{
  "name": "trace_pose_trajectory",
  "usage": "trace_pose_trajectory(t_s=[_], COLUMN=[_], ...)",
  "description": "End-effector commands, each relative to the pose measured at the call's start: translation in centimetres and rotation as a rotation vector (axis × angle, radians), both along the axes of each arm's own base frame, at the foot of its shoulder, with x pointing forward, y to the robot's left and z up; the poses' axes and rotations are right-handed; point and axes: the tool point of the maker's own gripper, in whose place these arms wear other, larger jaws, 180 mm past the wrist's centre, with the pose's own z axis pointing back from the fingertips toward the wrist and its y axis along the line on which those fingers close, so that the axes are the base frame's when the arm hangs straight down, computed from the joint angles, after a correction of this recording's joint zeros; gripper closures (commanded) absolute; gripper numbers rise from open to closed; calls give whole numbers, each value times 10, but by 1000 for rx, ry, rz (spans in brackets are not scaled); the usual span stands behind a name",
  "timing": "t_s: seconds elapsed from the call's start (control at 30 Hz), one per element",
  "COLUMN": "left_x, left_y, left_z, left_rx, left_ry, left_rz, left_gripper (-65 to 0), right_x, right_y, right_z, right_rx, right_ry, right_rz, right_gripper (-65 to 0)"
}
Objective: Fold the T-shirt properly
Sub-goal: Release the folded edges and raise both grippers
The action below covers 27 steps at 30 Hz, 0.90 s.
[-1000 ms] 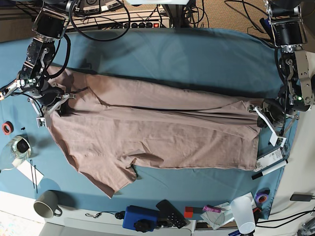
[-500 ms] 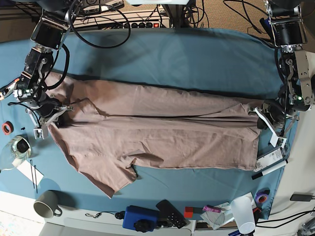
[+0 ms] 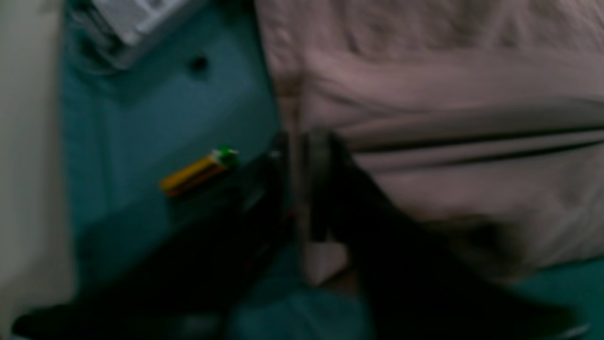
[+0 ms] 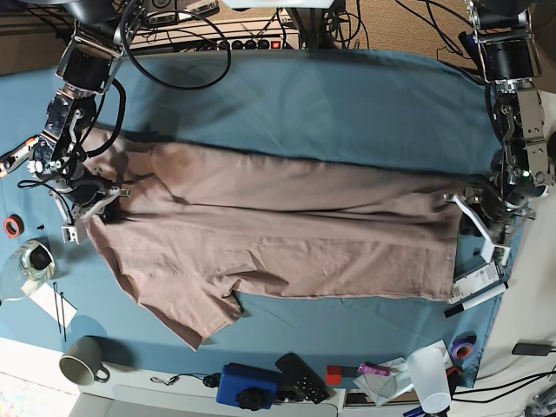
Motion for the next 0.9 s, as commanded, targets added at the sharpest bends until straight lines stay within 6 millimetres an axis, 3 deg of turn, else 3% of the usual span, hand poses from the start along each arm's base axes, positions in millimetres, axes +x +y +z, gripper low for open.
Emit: trace_pose_trajectory(t_s=[0.0, 0.07, 0.17, 0.3, 0.47, 0.7, 0.87], left_x=[11, 11, 9, 5, 6, 3, -5], left_y=[6, 9, 19, 21, -9, -26, -26], left_z=[18, 18, 16, 12, 16, 18, -1], left_rx=[10, 8, 1, -13, -130, -155, -179], left_ry=[-60, -59, -37, 46, 80, 65, 86], left_rz=[3, 30, 105, 140, 21, -88, -75], left_gripper=[-241, -280, -280, -280, -280, -309, -327], right_x=[15, 18, 22, 28, 37, 33, 28], right_y=[-6, -1, 1, 3, 17, 2, -5], right_z=[24, 27, 33, 40, 60, 66, 67], right_rx=[-19, -21, -21, 12, 129, 98, 89], right_ry=[-79, -87, -100, -97, -148, -127, -100], right_rz=[11, 52, 61, 59, 86, 92, 94], right_gripper=[-20, -103, -189, -190, -190, -190, -190])
